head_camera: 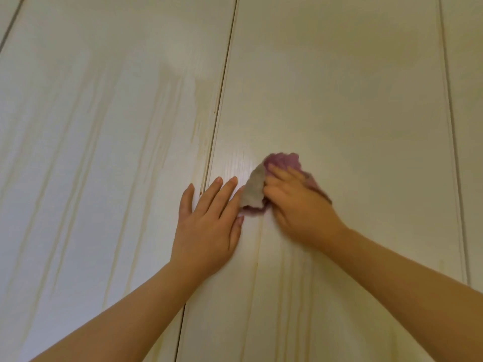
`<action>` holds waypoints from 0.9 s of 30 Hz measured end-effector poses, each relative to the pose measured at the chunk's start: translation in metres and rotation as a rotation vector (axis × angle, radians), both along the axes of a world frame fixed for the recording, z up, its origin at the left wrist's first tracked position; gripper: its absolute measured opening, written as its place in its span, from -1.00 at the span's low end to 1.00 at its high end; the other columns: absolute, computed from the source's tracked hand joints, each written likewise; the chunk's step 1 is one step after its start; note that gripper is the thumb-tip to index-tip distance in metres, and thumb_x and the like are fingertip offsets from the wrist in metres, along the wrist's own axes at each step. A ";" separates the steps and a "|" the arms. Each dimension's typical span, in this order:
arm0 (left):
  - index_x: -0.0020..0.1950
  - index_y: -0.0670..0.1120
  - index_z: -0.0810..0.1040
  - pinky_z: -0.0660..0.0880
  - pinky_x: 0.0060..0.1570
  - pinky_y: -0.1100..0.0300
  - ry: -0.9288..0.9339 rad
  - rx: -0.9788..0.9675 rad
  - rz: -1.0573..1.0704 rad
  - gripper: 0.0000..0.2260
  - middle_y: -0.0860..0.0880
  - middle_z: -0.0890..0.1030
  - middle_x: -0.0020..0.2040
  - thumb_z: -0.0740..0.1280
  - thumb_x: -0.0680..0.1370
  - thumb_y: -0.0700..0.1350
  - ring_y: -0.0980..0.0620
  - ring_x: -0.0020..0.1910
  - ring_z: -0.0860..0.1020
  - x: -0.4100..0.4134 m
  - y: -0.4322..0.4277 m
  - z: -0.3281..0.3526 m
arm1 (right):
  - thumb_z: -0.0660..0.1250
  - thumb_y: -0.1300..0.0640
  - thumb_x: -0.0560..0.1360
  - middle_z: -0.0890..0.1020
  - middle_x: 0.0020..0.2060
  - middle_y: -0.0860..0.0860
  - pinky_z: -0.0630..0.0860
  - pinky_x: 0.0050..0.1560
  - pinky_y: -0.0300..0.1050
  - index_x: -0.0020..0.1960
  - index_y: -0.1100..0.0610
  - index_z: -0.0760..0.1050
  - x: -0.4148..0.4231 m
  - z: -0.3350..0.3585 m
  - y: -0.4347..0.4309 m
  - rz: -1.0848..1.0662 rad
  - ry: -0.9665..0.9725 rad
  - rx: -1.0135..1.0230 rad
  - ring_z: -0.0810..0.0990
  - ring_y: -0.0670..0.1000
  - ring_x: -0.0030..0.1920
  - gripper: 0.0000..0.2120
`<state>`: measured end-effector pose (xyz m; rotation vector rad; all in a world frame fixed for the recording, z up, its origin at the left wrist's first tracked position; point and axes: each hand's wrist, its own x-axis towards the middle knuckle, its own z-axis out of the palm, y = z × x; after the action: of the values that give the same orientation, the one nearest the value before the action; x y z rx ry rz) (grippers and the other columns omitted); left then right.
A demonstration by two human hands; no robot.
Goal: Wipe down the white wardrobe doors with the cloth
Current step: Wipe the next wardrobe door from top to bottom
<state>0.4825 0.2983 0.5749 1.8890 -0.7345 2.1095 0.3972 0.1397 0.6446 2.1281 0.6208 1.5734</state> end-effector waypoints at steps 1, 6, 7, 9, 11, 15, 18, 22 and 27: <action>0.33 -0.12 0.47 0.16 0.32 -0.17 0.007 0.006 0.006 -0.55 -0.10 0.49 0.34 -0.08 0.65 0.02 -0.09 0.34 0.38 0.000 0.000 0.000 | 0.06 0.23 0.40 0.58 0.11 0.15 0.25 0.26 0.02 -0.01 0.18 0.55 -0.004 0.011 0.002 -0.004 0.017 0.124 0.49 0.20 0.23 -0.69; 0.35 -0.12 0.45 0.15 0.32 -0.16 -0.009 0.009 -0.011 -0.56 -0.11 0.50 0.33 -0.08 0.65 0.01 -0.08 0.33 0.37 0.000 0.001 -0.001 | 0.05 0.25 0.42 0.58 0.15 0.16 0.17 0.38 0.05 -0.02 0.23 0.55 0.010 -0.008 0.021 0.024 -0.028 0.260 0.37 0.19 0.33 -0.68; 0.36 -0.11 0.41 0.15 0.32 -0.16 -0.033 0.007 -0.024 -0.60 -0.11 0.51 0.32 -0.03 0.64 0.00 -0.08 0.33 0.36 0.001 0.002 -0.003 | 0.04 0.23 0.43 0.57 0.18 0.13 0.14 0.40 0.02 0.03 0.21 0.55 0.009 -0.023 0.018 0.029 0.016 0.115 0.35 0.15 0.34 -0.66; 0.37 -0.10 0.37 0.16 0.33 -0.16 -0.053 0.004 -0.022 -0.62 -0.10 0.51 0.33 -0.01 0.63 -0.02 -0.07 0.34 0.36 0.003 0.003 -0.005 | 0.05 0.22 0.45 0.57 0.19 0.12 0.15 0.37 0.00 0.05 0.20 0.57 0.005 -0.029 0.004 0.034 0.035 -0.057 0.38 0.12 0.31 -0.65; 0.37 -0.12 0.42 0.16 0.33 -0.17 -0.045 0.008 0.001 -0.57 -0.11 0.51 0.32 -0.07 0.66 0.00 -0.08 0.33 0.38 0.002 0.004 -0.005 | 0.03 0.20 0.43 0.59 0.15 0.12 0.27 0.32 0.07 0.01 0.20 0.58 0.000 -0.012 -0.003 0.032 0.011 0.051 0.46 0.14 0.27 -0.63; 0.35 -0.13 0.47 0.14 0.35 -0.18 -0.034 -0.011 0.018 -0.54 -0.11 0.51 0.32 -0.09 0.66 0.00 -0.10 0.32 0.42 -0.001 0.003 -0.006 | 0.03 0.24 0.37 0.59 0.11 0.18 0.34 0.28 0.25 0.00 0.24 0.55 0.004 -0.007 0.006 0.067 -0.045 0.326 0.46 0.24 0.25 -0.63; 0.37 -0.13 0.43 0.14 0.35 -0.19 -0.072 -0.013 0.015 -0.61 -0.12 0.51 0.32 0.04 0.62 -0.02 -0.14 0.31 0.45 0.001 0.002 -0.007 | 0.09 0.26 0.43 0.61 0.10 0.14 0.26 0.36 0.10 -0.01 0.20 0.58 0.000 -0.039 -0.003 0.061 0.003 -0.061 0.45 0.19 0.25 -0.70; 0.33 -0.16 0.50 0.16 0.34 -0.21 -0.028 -0.053 0.026 -0.60 -0.14 0.52 0.30 0.08 0.58 -0.06 -0.16 0.30 0.48 -0.007 -0.003 -0.008 | 0.06 0.23 0.40 0.60 0.14 0.13 0.19 0.27 -0.06 0.00 0.20 0.60 -0.010 -0.019 -0.021 0.033 -0.025 0.114 0.40 0.13 0.28 -0.64; 0.30 -0.21 0.51 0.09 0.36 -0.21 0.058 -0.093 0.026 -0.58 -0.18 0.52 0.30 0.07 0.56 -0.07 -0.20 0.32 0.46 -0.017 -0.011 -0.009 | 0.02 0.25 0.37 0.57 0.15 0.21 0.25 0.34 0.13 0.02 0.27 0.56 -0.004 -0.043 -0.020 0.067 -0.032 0.336 0.39 0.24 0.31 -0.60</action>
<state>0.4651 0.2871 0.5663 1.9115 -0.5917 2.0564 0.3933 0.1202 0.6021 2.3340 0.4465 1.8542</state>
